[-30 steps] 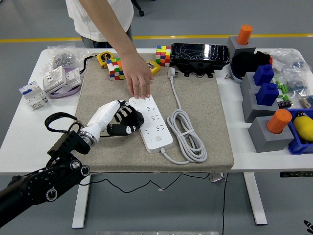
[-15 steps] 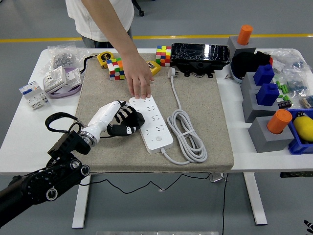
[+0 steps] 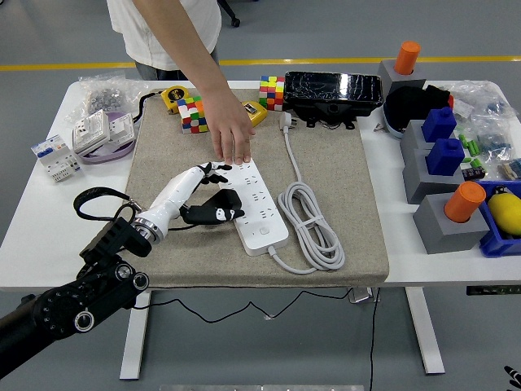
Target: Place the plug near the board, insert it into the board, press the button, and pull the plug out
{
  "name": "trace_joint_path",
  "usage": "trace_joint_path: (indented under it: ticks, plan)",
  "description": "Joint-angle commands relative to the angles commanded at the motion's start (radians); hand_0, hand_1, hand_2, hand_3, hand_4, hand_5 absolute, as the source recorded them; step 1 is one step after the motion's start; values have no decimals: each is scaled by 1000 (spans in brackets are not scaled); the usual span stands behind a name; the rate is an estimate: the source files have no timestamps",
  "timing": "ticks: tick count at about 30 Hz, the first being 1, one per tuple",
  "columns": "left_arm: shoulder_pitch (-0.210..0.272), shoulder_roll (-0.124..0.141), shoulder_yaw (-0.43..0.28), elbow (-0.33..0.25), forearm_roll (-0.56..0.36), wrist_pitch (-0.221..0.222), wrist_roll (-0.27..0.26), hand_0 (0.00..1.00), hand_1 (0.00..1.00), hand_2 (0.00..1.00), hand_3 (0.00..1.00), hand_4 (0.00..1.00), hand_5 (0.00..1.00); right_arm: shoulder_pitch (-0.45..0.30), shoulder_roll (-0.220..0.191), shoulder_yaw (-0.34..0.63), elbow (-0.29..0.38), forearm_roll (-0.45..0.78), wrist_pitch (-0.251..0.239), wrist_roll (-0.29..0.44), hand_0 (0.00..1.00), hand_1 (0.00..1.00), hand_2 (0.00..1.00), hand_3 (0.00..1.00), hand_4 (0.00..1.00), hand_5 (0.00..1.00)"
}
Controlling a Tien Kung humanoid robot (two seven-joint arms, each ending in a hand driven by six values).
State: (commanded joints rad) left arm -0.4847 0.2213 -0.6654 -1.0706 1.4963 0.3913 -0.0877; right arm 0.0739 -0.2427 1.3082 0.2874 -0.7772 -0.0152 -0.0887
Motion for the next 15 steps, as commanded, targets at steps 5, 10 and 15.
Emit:
trace_joint_path:
  ticks: [5,10,15]
  plan:
    - [31,31,-15,-76,-16,75,-70,714,746,743,800,998,440,1,-1,-1,4,-2,0,0,530,631,623,550,885,412]
    - [85,89,3,-166,13,122,-77,689,729,714,737,909,431,-1,0,0,3,-4,0,0,530,630,622,549,885,412]
    - [121,131,23,-211,62,109,-71,773,761,732,677,851,445,-2,4,-5,1,-2,1,0,530,629,623,550,885,411]
